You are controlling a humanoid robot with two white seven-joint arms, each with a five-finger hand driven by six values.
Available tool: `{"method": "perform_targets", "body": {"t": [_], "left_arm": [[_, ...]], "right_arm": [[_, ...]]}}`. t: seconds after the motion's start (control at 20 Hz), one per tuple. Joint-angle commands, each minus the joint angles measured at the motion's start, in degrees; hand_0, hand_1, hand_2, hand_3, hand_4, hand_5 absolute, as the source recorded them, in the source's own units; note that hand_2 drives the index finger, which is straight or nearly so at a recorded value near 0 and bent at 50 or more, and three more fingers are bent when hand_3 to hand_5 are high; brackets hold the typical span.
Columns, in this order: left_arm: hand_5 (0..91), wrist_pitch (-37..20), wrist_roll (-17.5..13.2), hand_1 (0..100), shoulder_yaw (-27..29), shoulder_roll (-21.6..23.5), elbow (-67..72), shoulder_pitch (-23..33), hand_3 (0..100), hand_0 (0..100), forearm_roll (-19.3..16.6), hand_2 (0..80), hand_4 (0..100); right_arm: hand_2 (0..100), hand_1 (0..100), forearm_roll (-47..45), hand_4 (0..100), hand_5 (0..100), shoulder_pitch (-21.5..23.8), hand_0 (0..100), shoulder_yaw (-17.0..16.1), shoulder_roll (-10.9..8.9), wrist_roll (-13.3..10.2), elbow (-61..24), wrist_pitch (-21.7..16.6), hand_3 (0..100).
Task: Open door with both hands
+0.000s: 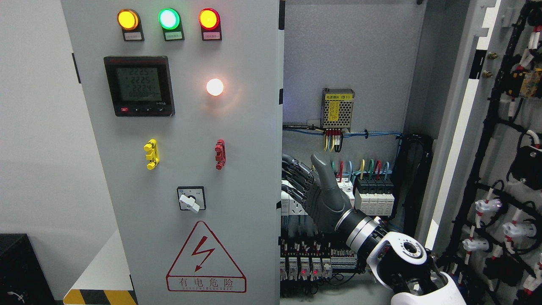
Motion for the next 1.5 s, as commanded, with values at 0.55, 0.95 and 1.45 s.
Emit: {"method": "perform_targets", "body": {"t": [0.55,0.95,1.45], "left_arm": [[0.0,0.2,1.3,0,0.0,-0.8,0.1,-0.8,0,0,0.0,0.0,0],[0.0,0.0,3.1,0,0.0,-0.8,0.1,-0.8,0,0,0.0,0.0,0],[0.0,0.0,2.4,0,0.0,-0.8,0.0,-0.8,0,0,0.0,0.0,0]], "right_arm": [[0,0,-0.4,0,0,-1.9,0,-0.6,0.09,4.6,5.4,0.0,0],[0,0,-0.4,0,0,-2.2,0,-1.2,-0.08,5.5,5.4,0.0,0],[0,0,-0.5,0,0,-2.8,0,-1.2,-0.17,5.7,5.4,0.0,0]]}}
